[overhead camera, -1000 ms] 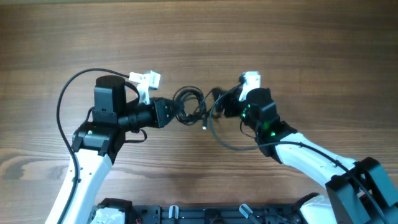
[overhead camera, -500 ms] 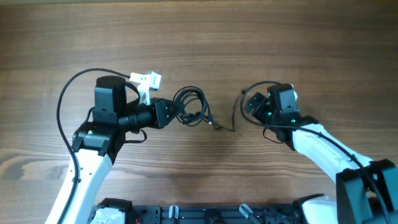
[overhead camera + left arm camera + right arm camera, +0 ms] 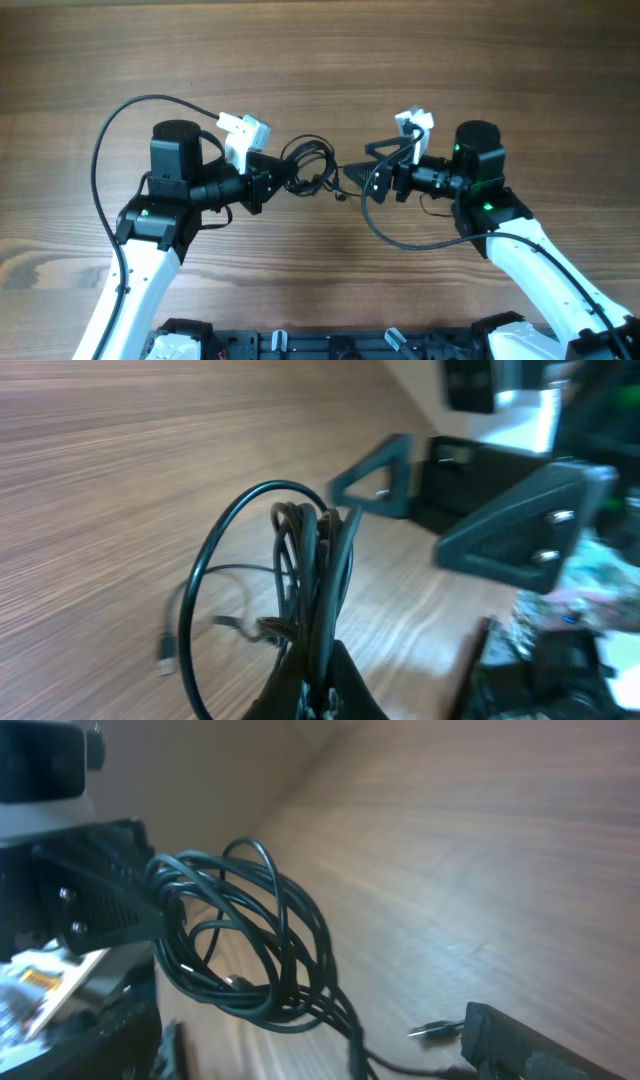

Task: Untangle cables

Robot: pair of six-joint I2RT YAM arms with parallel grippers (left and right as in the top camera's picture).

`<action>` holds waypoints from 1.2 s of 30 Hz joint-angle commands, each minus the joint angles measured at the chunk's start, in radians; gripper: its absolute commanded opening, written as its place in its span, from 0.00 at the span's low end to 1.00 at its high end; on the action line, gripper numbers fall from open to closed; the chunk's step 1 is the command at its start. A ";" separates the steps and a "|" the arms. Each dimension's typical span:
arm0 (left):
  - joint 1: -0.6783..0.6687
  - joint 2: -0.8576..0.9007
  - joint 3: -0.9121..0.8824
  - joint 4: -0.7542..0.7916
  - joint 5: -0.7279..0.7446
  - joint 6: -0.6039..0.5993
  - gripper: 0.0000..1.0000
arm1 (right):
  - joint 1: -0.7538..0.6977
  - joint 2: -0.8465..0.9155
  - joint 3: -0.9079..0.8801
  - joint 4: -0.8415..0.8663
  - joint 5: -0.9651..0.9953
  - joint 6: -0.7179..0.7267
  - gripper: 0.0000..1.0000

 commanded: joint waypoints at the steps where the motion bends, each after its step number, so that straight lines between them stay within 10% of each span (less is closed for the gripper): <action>1: 0.001 -0.011 0.016 0.010 0.164 0.029 0.04 | 0.051 0.030 0.002 0.027 -0.071 -0.046 0.99; 6: -0.066 -0.010 0.016 0.007 0.185 0.029 0.04 | 0.109 0.069 0.002 0.100 -0.071 -0.042 0.86; 11: -0.108 0.020 0.016 0.008 0.103 0.028 0.12 | 0.110 0.071 0.002 0.111 -0.069 0.045 0.04; 19: -0.108 0.077 0.016 0.005 0.017 0.013 0.30 | 0.109 0.071 0.002 0.267 0.187 0.604 0.04; 25: -0.108 0.085 0.016 0.076 -0.054 -0.139 0.21 | 0.113 0.071 0.002 0.245 0.198 0.667 0.04; 36: -0.121 0.140 0.016 0.135 -0.119 -0.437 0.47 | 0.112 0.071 0.002 0.187 0.205 0.719 0.04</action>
